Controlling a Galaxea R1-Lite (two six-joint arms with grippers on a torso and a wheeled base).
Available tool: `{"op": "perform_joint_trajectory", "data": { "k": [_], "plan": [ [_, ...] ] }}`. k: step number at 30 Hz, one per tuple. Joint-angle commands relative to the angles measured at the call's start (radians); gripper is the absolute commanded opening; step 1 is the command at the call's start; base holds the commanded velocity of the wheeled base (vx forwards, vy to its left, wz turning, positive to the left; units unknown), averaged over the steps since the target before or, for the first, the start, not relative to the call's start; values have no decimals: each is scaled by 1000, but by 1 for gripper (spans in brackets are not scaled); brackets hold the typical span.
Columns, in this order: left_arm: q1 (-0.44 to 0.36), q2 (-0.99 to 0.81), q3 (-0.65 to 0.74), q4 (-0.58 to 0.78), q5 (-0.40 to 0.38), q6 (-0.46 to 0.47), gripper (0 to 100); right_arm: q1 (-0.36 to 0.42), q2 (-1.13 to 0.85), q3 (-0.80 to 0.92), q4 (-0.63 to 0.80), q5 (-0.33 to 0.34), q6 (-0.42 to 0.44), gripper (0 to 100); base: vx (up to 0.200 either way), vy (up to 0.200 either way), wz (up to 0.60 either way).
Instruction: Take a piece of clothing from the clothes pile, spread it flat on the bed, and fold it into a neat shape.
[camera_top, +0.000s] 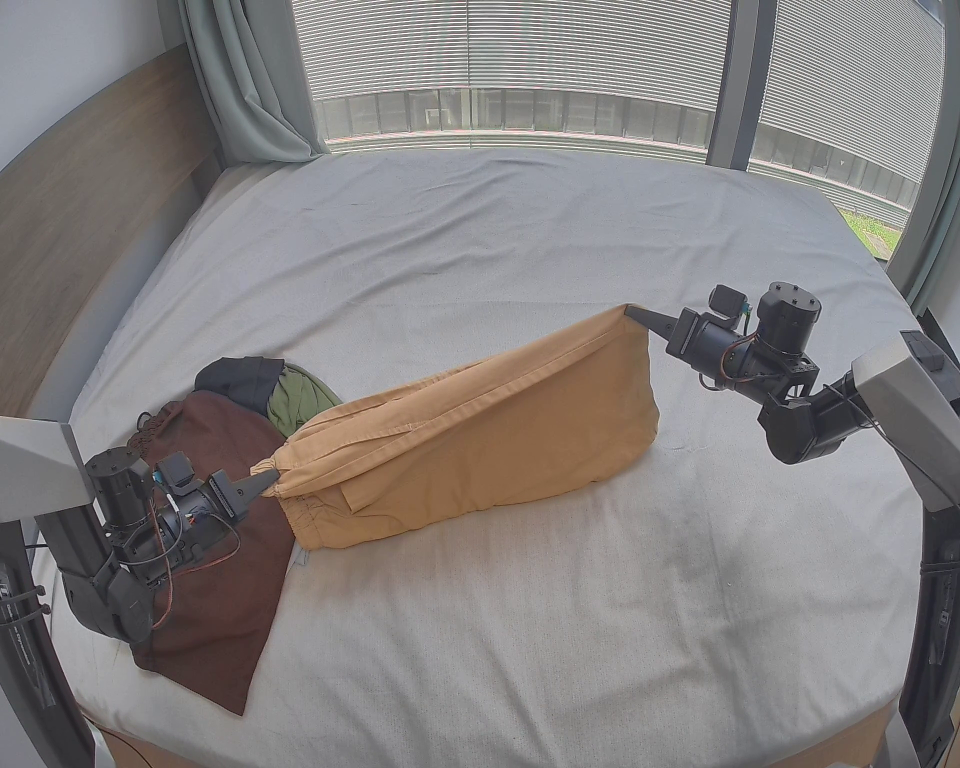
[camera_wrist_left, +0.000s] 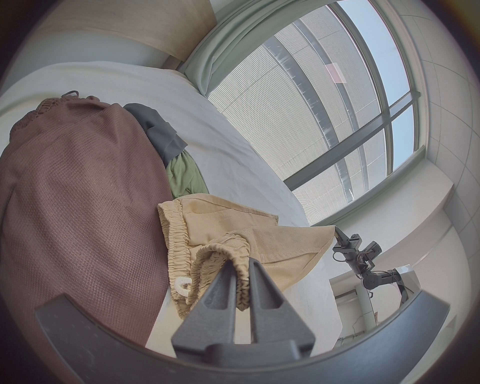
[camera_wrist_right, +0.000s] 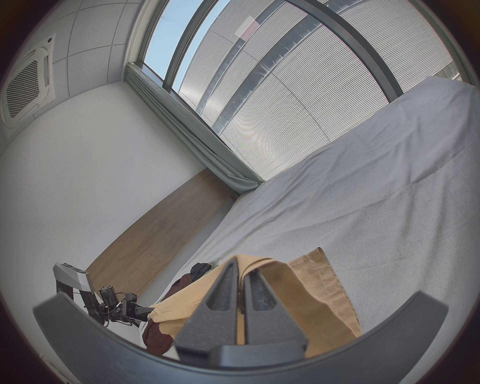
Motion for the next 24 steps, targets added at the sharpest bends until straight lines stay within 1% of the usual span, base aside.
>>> {"op": "perform_joint_trajectory", "data": {
  "k": [1,3,4,10,18,19,21,22,24],
  "plan": [
    [-4,40,-22,0,14,-4,0,11,70,-77,25,-1,0,0,0,0,0],
    [-4,45,-26,0,17,-4,0,13,76,-86,31,-2,0,0,0,0,0],
    [-4,59,-35,0,31,-4,0,16,101,-129,59,-25,0,0,0,0,0],
    [-30,80,-55,0,62,-2,0,25,170,-218,74,-65,0,0,0,0,0],
    [-33,106,-75,-2,71,-4,0,25,180,-235,77,-65,0,0,0,0,0],
    [-33,106,-75,-2,71,-4,0,25,180,-235,77,-65,0,100,0,0,0],
    [-35,116,-93,-2,91,-4,0,25,188,-247,77,-71,2,100,0,0,0],
    [-35,117,-96,-2,94,-4,100,25,188,-247,77,-71,2,100,0,0,0],
    [-32,117,-111,-2,110,-15,100,25,191,-265,77,-80,2,100,0,0,0]
  ]
}}
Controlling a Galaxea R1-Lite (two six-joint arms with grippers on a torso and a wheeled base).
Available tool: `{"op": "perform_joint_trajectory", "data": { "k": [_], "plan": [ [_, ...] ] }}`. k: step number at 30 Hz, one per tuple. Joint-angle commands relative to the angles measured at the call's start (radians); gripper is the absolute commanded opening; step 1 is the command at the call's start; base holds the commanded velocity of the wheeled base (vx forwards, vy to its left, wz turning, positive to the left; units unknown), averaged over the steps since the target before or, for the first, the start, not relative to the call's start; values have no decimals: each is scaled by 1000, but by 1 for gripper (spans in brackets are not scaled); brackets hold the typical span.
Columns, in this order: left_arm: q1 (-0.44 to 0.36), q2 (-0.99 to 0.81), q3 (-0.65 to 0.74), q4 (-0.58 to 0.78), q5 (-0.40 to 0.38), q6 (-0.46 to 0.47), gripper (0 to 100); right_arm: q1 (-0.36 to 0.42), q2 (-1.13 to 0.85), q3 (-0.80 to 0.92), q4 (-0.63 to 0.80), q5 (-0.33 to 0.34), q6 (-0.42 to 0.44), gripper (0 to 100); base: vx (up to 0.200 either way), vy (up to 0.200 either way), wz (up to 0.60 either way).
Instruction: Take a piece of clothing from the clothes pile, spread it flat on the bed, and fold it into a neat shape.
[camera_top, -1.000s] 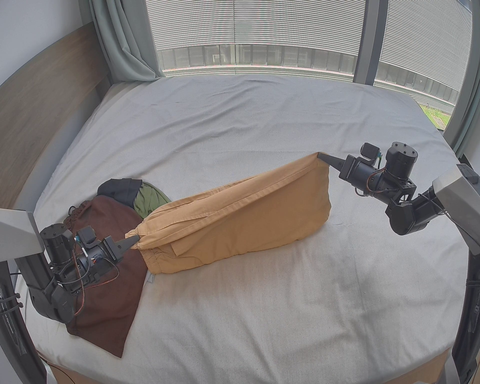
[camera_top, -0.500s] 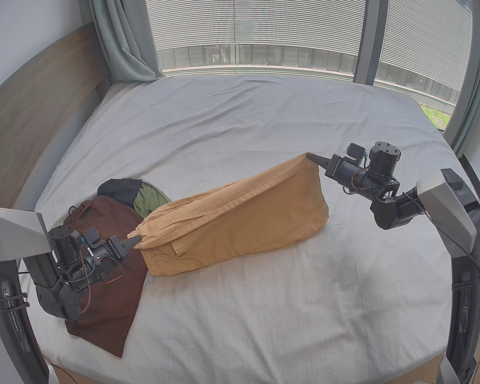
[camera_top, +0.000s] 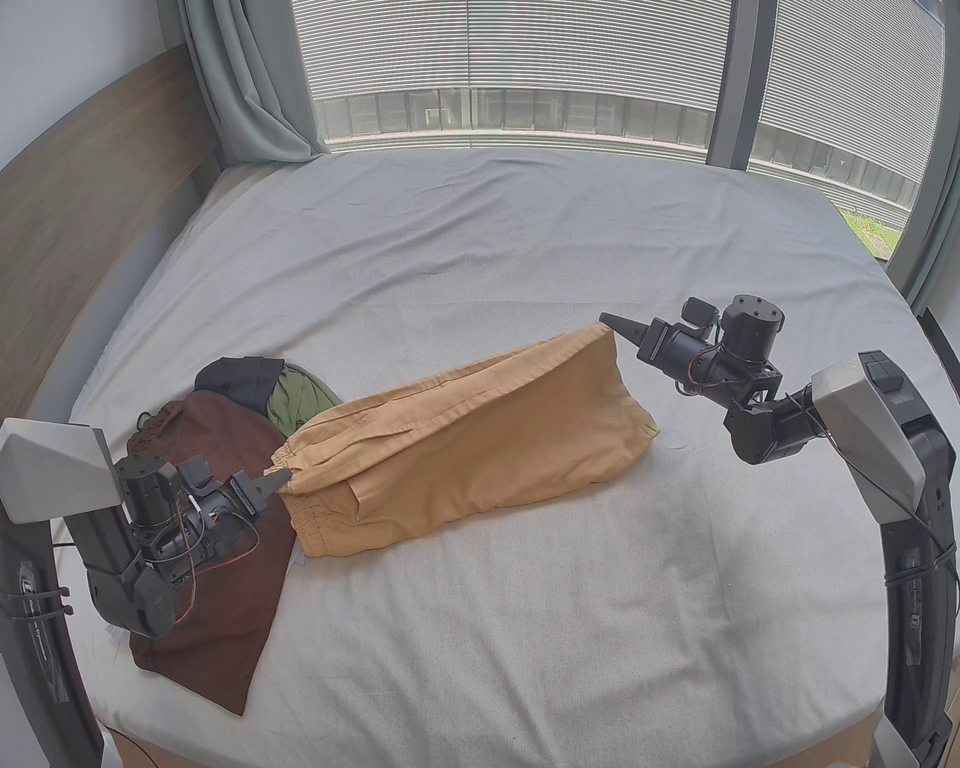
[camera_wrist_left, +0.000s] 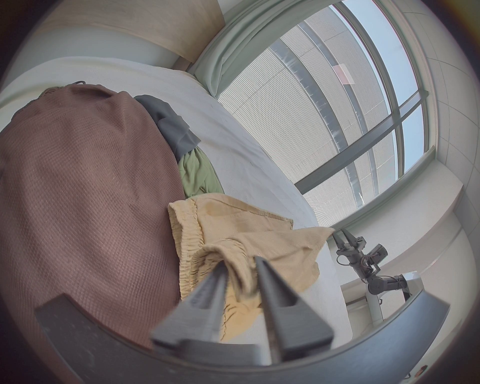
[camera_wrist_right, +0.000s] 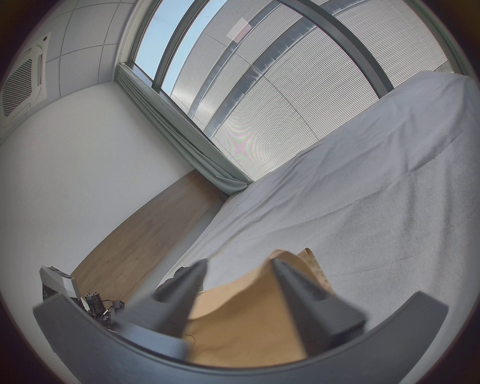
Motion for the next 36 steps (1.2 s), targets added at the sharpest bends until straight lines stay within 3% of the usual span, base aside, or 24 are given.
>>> {"op": "perform_joint_trajectory", "data": {
  "k": [1,10,19,25,30,36],
  "plan": [
    [3,13,-23,-2,13,-9,100,1,12,-23,-1,-7,0,100,0,0,0],
    [11,-12,-38,-2,19,-40,100,11,11,9,-13,-26,0,100,0,0,0],
    [9,-33,-29,-2,25,-40,100,30,-46,182,-107,-44,2,100,0,0,0],
    [1,-44,-26,-2,25,-38,100,30,-106,397,-243,-55,77,100,0,0,0],
    [0,-46,-18,-3,25,-35,100,28,-124,550,-345,-108,89,100,0,0,0],
    [-9,-75,5,-2,22,-35,100,34,-123,715,-489,-115,109,100,0,0,0]
  ]
}}
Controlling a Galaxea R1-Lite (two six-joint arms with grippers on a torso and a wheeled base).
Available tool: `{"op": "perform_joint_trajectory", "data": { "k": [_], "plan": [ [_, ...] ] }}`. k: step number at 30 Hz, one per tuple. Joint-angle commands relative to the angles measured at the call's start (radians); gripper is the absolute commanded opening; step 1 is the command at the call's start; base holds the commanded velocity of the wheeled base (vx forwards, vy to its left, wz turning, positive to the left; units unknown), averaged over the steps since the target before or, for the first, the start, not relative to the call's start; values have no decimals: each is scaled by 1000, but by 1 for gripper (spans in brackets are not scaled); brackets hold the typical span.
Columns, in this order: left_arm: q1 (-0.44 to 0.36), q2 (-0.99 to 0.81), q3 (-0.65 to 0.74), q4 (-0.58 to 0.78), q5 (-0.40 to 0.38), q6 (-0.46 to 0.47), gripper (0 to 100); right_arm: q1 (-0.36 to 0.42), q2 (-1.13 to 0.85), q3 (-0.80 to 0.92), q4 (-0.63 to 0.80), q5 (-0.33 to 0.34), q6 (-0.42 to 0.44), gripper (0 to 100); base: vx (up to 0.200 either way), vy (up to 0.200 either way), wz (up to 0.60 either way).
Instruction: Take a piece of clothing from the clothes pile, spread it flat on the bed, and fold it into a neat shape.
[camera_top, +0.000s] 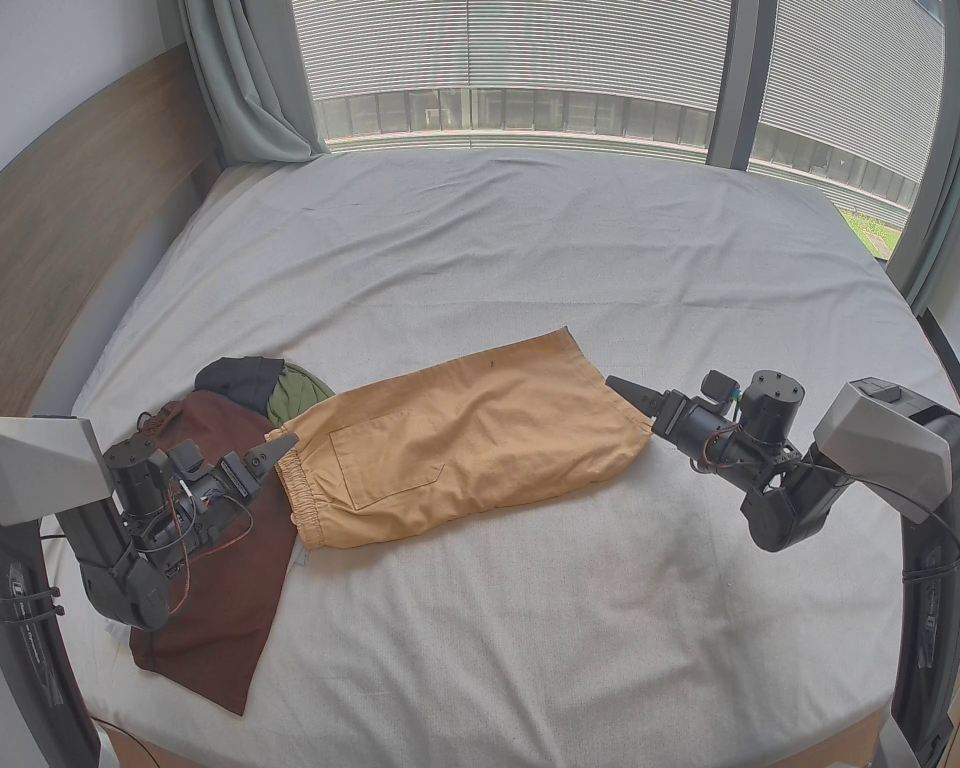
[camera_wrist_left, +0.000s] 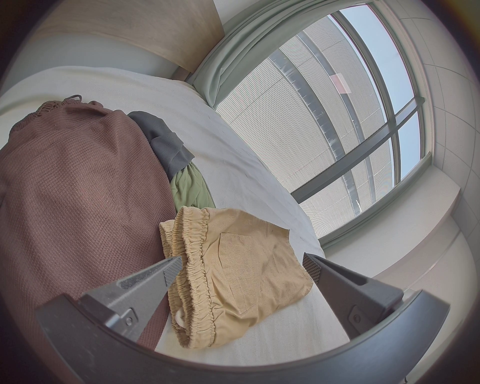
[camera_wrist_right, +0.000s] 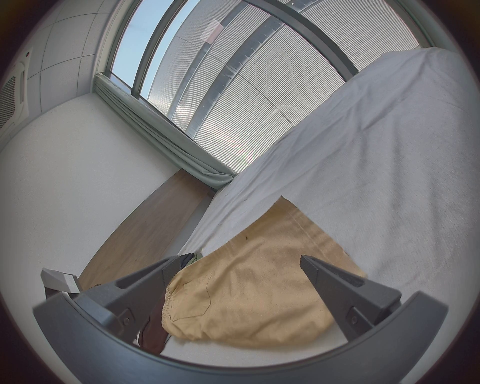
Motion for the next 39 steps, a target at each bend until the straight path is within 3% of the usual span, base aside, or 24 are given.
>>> {"op": "perform_joint_trajectory", "data": {
  "k": [1,10,17,39],
  "plan": [
    [-13,-32,23,-1,-3,1,100,8,-19,144,-93,-13,20,100,0,0,0],
    [-43,-84,66,-1,-10,10,100,37,-21,193,-122,-29,21,100,0,0,0],
    [-59,-75,65,-2,-3,94,100,34,-13,193,-119,-36,21,100,0,0,0],
    [-50,-70,66,-2,-1,105,100,40,44,191,-108,-34,21,100,0,0,0]
  ]
}}
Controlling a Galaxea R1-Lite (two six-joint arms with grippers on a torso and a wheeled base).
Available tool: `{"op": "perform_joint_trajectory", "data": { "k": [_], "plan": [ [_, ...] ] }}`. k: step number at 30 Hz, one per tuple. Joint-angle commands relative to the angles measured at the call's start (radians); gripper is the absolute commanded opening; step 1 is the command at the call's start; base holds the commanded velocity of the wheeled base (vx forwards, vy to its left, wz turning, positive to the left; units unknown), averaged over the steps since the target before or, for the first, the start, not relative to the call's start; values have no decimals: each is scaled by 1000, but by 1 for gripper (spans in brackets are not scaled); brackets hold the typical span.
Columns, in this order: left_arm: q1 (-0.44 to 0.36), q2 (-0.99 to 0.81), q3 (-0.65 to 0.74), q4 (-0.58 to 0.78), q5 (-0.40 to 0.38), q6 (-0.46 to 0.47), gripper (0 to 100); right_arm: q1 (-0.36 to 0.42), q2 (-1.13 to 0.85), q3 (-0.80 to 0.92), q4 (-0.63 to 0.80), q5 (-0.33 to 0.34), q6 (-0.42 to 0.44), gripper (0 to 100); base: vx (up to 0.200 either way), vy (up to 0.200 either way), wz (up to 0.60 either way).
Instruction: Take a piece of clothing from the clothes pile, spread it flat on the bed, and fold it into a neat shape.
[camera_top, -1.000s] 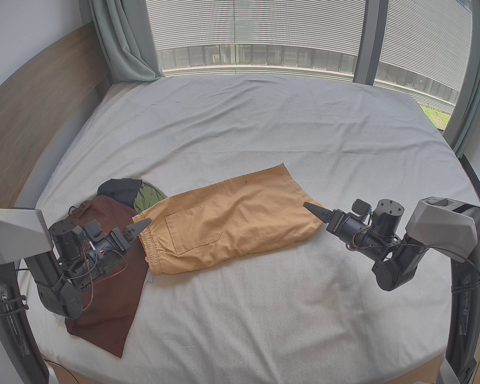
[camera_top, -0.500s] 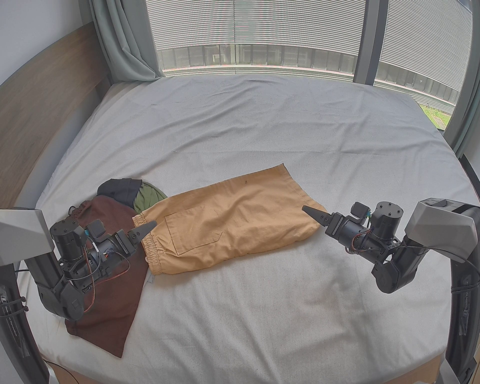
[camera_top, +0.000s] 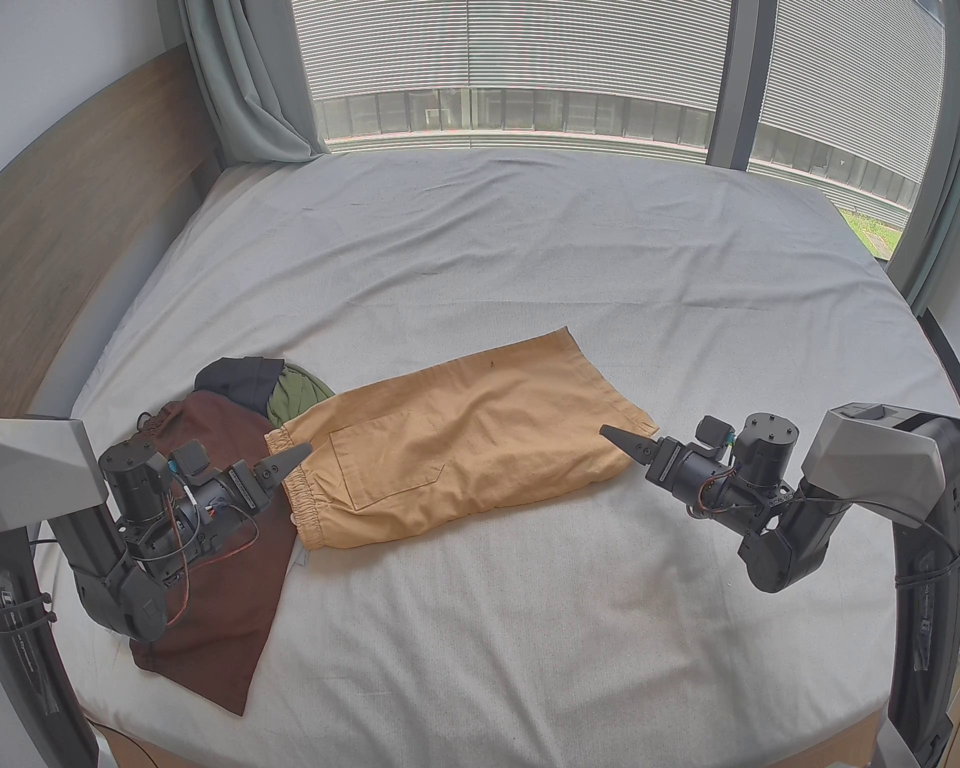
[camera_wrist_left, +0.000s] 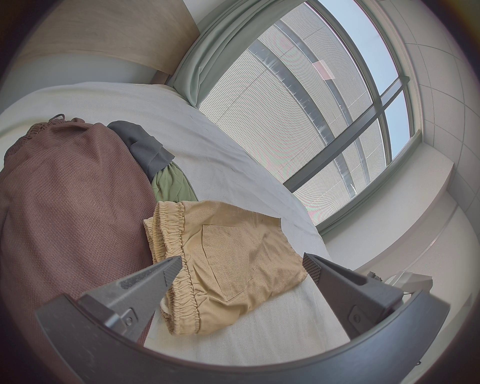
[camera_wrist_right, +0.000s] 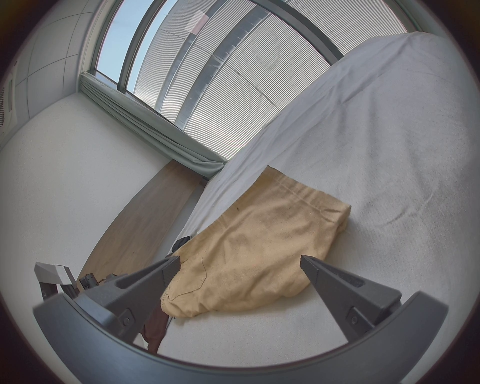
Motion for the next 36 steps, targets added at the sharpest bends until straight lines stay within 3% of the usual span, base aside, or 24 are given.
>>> {"op": "perform_joint_trajectory", "data": {
  "k": [1,19,25,31,36],
  "plan": [
    [0,-2,-1,-2,-1,-2,100,10,33,3,1,0,-1,100,0,0,0],
    [9,-7,-12,-2,1,-2,100,77,203,-81,-5,-4,1,100,0,0,0],
    [7,-5,-12,-2,-1,-3,100,125,293,-230,-9,-112,13,100,0,0,0],
    [9,-7,-14,-2,-1,-6,100,158,312,-295,-16,-124,105,100,0,0,0],
    [9,-7,-14,-2,-1,-6,100,174,316,-342,-40,-133,113,100,0,0,0]
  ]
}}
